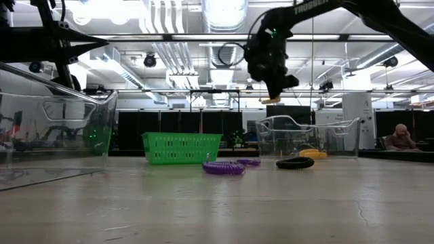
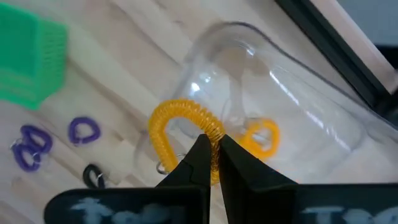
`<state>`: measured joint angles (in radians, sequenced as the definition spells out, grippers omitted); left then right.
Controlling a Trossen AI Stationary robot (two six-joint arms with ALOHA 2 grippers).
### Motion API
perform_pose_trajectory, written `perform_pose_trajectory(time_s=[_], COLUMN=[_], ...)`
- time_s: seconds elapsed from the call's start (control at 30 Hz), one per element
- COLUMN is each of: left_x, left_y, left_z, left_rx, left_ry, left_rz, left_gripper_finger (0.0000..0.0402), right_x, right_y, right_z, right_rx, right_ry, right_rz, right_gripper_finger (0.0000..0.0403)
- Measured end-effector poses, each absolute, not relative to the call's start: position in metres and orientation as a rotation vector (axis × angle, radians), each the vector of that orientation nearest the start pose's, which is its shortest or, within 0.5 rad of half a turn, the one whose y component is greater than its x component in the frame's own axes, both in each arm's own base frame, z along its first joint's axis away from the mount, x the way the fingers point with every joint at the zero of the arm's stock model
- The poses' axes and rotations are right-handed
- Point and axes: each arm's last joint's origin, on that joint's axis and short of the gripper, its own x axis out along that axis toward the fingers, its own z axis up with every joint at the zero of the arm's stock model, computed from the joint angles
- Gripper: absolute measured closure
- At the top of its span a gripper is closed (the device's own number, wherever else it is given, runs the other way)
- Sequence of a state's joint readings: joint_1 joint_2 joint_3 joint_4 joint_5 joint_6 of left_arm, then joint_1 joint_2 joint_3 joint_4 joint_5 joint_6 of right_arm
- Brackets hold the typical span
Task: Sort spring keychains
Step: Put the yellow spring keychain into the top transparent bin, then put the bottom black spring keychain into the green bin
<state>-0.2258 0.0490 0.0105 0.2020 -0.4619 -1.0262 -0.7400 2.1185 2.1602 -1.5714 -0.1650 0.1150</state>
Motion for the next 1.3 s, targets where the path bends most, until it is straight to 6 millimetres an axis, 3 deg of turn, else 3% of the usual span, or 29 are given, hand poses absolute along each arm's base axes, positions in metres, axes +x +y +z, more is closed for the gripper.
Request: perform_pose_trajectory(time_s=[0.2,0.6,1.0,1.13,1.3], left_x=[0.096,0.096,0.096,0.096,0.096], left_y=[-0.009,-0.009,-0.009,-0.009,-0.009], left_z=[0.182,0.182,0.182,0.182,0.182], left_rx=[-1.074,-1.074,-1.073,-1.073,-1.073], left_ry=[-0.262,-0.263,-0.268,-0.268,-0.268], left_rz=[0.136,0.136,0.147,0.148,0.147], left_gripper_finger=[0.0402,0.0402,0.0402,0.0402,0.0402], right_x=[0.289,0.278,0.267,0.267,0.266], right_y=[-0.271,-0.265,-0.257,-0.259,-0.259], right_z=[0.285,0.224,0.210,0.210,0.212], right_rx=[0.808,0.803,0.811,0.792,0.768], right_ry=[1.448,1.577,1.589,1.585,1.589], right_rz=[-0.545,-0.574,-0.591,-0.654,-0.661], right_gripper_finger=[0.0394,0.0394,0.0392,0.0364,0.0288])
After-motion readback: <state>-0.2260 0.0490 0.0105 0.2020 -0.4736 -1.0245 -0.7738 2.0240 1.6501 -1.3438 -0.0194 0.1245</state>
